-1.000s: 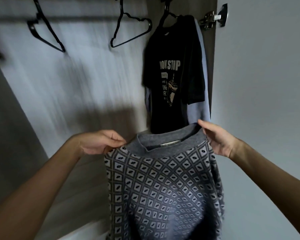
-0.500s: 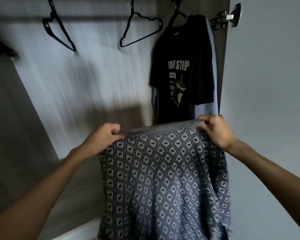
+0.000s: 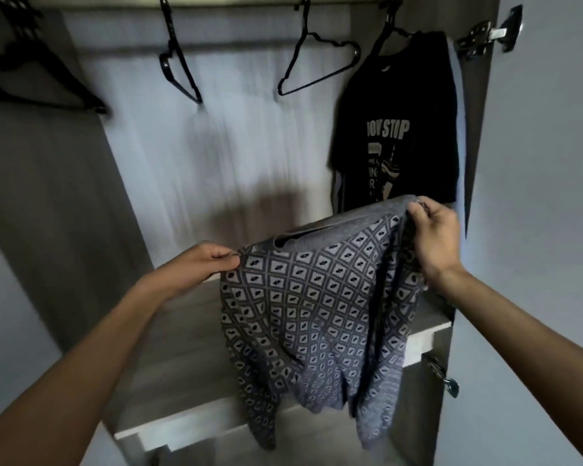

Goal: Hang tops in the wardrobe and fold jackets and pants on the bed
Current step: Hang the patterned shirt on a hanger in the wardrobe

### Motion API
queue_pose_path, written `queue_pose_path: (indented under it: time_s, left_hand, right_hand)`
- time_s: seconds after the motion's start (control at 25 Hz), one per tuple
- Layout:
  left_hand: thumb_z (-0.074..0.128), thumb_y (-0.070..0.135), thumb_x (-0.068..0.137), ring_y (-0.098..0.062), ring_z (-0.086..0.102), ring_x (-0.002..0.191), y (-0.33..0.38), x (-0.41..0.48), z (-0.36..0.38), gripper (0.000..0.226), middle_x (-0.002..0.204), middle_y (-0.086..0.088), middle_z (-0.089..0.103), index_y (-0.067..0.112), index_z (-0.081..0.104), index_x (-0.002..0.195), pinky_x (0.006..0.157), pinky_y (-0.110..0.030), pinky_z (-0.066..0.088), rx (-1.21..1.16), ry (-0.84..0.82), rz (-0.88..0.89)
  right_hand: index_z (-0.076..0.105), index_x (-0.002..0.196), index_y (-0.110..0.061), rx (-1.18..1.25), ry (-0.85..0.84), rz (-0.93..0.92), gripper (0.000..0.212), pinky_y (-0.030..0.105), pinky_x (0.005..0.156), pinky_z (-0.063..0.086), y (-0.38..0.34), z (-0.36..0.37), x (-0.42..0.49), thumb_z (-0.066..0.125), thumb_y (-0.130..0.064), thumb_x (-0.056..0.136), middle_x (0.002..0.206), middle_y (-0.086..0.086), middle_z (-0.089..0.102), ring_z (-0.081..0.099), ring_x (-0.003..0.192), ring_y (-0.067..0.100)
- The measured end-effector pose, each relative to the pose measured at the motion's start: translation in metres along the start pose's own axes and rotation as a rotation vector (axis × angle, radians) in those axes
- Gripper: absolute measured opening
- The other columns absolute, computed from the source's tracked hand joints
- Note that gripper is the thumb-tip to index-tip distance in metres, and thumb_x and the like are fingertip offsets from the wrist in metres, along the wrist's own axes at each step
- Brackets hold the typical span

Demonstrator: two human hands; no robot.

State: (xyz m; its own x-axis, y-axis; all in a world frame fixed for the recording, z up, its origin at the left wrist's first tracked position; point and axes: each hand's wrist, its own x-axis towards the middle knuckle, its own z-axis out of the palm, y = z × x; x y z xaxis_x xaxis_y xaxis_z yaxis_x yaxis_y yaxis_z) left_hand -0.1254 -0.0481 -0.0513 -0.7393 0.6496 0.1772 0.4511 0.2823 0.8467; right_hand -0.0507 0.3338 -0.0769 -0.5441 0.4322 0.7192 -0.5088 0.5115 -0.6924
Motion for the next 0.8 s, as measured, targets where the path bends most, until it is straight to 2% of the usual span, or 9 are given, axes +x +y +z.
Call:
queue_pose_path:
  time_s: [0.08, 0.2, 0.28, 0.32, 0.36, 0.44, 0.52, 0.64, 0.8]
  left_hand:
    - [0.086, 0.067, 0.048, -0.008, 0.071, 0.078, 0.004, -0.022, -0.006, 0.061, 0.087, -0.002, 0.076, 0.019, 0.081, 0.086, 0.068, -0.016, 0.054, -0.178, 0.053, -0.021]
    - [0.089, 0.065, 0.043, -0.011, 0.069, 0.067, 0.013, -0.046, -0.021, 0.061, 0.078, -0.005, 0.074, 0.018, 0.078, 0.081, 0.061, -0.018, 0.055, -0.269, 0.254, -0.015]
    - [0.085, 0.057, 0.058, -0.013, 0.064, 0.066, 0.022, -0.058, -0.034, 0.051, 0.072, -0.006, 0.07, 0.011, 0.074, 0.076, 0.059, -0.017, 0.05, -0.056, 0.312, -0.009]
    - [0.08, 0.051, 0.067, -0.016, 0.061, 0.068, 0.026, -0.061, -0.038, 0.046, 0.072, -0.009, 0.068, 0.007, 0.073, 0.077, 0.06, -0.019, 0.047, 0.123, 0.34, 0.006]
    - [0.076, 0.046, 0.074, -0.016, 0.058, 0.07, 0.03, -0.061, -0.041, 0.041, 0.071, -0.012, 0.068, 0.006, 0.073, 0.078, 0.062, -0.023, 0.044, 0.298, 0.407, 0.041]
    - [0.073, 0.038, 0.083, -0.01, 0.056, 0.067, 0.034, -0.058, -0.042, 0.026, 0.068, -0.006, 0.066, 0.013, 0.071, 0.078, 0.063, -0.026, 0.042, 0.542, 0.696, 0.151]
    - [0.068, 0.034, 0.09, -0.008, 0.056, 0.067, 0.04, -0.052, -0.04, 0.02, 0.07, 0.001, 0.064, 0.017, 0.067, 0.08, 0.067, -0.028, 0.043, 0.747, 1.027, 0.296]
    - [0.062, 0.03, 0.097, -0.016, 0.055, 0.066, 0.049, -0.046, -0.055, 0.021, 0.077, -0.007, 0.064, 0.011, 0.057, 0.089, 0.066, -0.034, 0.043, 0.919, 1.377, 0.493]
    - [0.055, 0.007, 0.097, -0.024, 0.044, 0.054, 0.025, -0.011, -0.093, 0.013, 0.078, -0.009, 0.046, 0.015, 0.053, 0.089, 0.047, -0.031, 0.027, 1.402, 1.243, 0.736]
  right_hand:
    - [0.052, 0.07, -0.016, 0.069, -0.117, 0.021, 0.03, 0.034, 0.068, 0.039, -0.004, 0.003, 0.003, 0.053, -0.028, 0.098, 0.071, -0.003, 0.054, 0.047, 0.072, 0.008]
    - [0.061, 0.08, -0.006, 0.192, -0.412, 0.057, 0.023, 0.032, 0.071, 0.044, -0.009, 0.003, 0.008, 0.055, -0.017, 0.099, 0.079, 0.009, 0.063, 0.057, 0.079, 0.018]
    - [0.066, 0.089, 0.003, 0.193, -0.643, 0.117, 0.019, 0.031, 0.073, 0.048, -0.007, -0.001, 0.011, 0.061, -0.015, 0.092, 0.083, 0.02, 0.066, 0.062, 0.081, 0.024]
    - [0.07, 0.091, -0.001, 0.177, -0.661, 0.141, 0.012, 0.03, 0.072, 0.049, -0.005, -0.002, 0.013, 0.064, -0.012, 0.089, 0.083, 0.021, 0.068, 0.064, 0.078, 0.024]
    - [0.072, 0.092, -0.008, 0.18, -0.614, 0.144, 0.008, 0.027, 0.067, 0.049, -0.005, 0.0, 0.015, 0.065, -0.005, 0.089, 0.078, 0.02, 0.067, 0.063, 0.071, 0.02]
    - [0.064, 0.093, -0.015, 0.13, -0.326, 0.009, 0.024, 0.025, 0.053, 0.036, -0.009, 0.008, 0.017, 0.058, 0.007, 0.087, 0.065, 0.017, 0.053, 0.047, 0.054, 0.013]
    - [0.048, 0.09, -0.014, -0.038, -0.058, -0.329, 0.02, 0.029, 0.056, 0.03, -0.022, 0.013, 0.018, 0.052, 0.005, 0.087, 0.067, 0.012, 0.046, 0.038, 0.056, 0.014]
    - [0.048, 0.082, -0.011, -0.276, 0.061, -0.81, 0.015, 0.033, 0.054, 0.031, -0.033, 0.02, 0.033, 0.045, 0.004, 0.083, 0.078, 0.014, 0.045, 0.043, 0.064, 0.026]
    - [0.072, 0.09, -0.012, -0.496, 0.136, -0.785, 0.025, 0.032, 0.052, 0.031, -0.015, 0.058, 0.066, 0.049, -0.004, 0.084, 0.087, 0.016, 0.05, 0.054, 0.067, 0.033]
